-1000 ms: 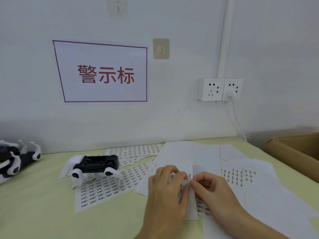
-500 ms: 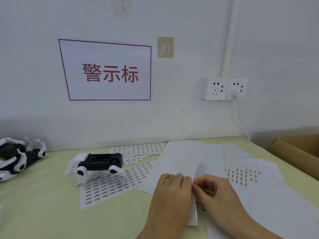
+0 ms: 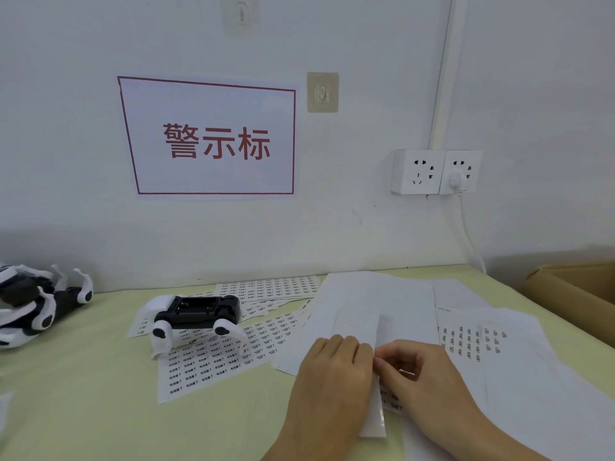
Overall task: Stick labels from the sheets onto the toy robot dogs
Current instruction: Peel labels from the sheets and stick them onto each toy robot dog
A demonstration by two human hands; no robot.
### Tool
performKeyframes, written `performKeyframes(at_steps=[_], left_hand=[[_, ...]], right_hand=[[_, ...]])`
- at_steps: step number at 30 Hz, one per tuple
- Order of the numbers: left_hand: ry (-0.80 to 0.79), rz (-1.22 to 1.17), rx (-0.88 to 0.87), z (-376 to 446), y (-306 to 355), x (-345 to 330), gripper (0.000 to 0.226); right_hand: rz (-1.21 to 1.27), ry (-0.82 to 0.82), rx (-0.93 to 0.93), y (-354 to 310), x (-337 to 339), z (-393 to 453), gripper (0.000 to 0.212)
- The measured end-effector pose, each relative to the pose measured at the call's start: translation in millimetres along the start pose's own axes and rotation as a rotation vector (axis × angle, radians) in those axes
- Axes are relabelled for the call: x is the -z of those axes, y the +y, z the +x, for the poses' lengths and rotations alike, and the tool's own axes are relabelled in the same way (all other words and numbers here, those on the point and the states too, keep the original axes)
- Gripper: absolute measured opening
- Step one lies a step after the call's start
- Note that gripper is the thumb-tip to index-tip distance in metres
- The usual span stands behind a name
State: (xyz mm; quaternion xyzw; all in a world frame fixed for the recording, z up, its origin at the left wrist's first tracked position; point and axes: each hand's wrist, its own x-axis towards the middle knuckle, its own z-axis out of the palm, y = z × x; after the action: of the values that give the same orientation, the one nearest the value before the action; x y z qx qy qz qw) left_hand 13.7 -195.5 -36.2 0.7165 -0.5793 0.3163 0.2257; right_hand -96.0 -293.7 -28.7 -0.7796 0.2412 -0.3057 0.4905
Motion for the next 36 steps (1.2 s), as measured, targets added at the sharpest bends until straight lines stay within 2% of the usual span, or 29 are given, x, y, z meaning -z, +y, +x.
performKeyframes(at_steps=[4, 6, 9, 12, 16, 18, 24, 27, 32, 36], left_hand=[[-0.01, -0.06, 0.055, 0, 1, 0, 0.018], [-0.024, -0.242, 0.189, -1, 0, 0, 0.01], [-0.12, -0.602, 0.444, 1, -5, -1, 0.01], [-0.039, -0.845, 0.691, 6, -12, 1, 0.019], [0.081, -0.977, 0.966, 7, -25, 0, 0.019], [0.094, -1.031, 1.037, 7, -29, 1, 0.017], [0.067, -1.083, 1.015, 7, -27, 3, 0.013], [0.044, -1.074, 0.979, 6, -26, 3, 0.015], [0.014, -1.017, 0.907, 5, -24, 3, 0.019], [0.014, -0.98, 0.83, 4, -21, 3, 0.022]], right_hand=[[-0.01, -0.014, 0.015, 1, 0, 0, 0.018], [0.019, -0.044, 0.016, 0, 0, -1, 0.019], [0.055, -0.056, 0.008, 0, -1, -1, 0.021], [0.034, -0.029, 0.001, 1, -1, -1, 0.02], [0.024, -0.013, -0.051, -1, -1, -1, 0.015], [-0.048, 0.033, -0.048, 1, -2, 0, 0.014], [-0.251, 0.162, 0.045, 6, -7, -1, 0.013], [-0.272, 0.183, 0.09, 8, -8, -1, 0.022], [-0.285, 0.159, 0.209, 7, -4, -2, 0.028], [-0.283, 0.036, 0.361, 4, -5, -5, 0.034]])
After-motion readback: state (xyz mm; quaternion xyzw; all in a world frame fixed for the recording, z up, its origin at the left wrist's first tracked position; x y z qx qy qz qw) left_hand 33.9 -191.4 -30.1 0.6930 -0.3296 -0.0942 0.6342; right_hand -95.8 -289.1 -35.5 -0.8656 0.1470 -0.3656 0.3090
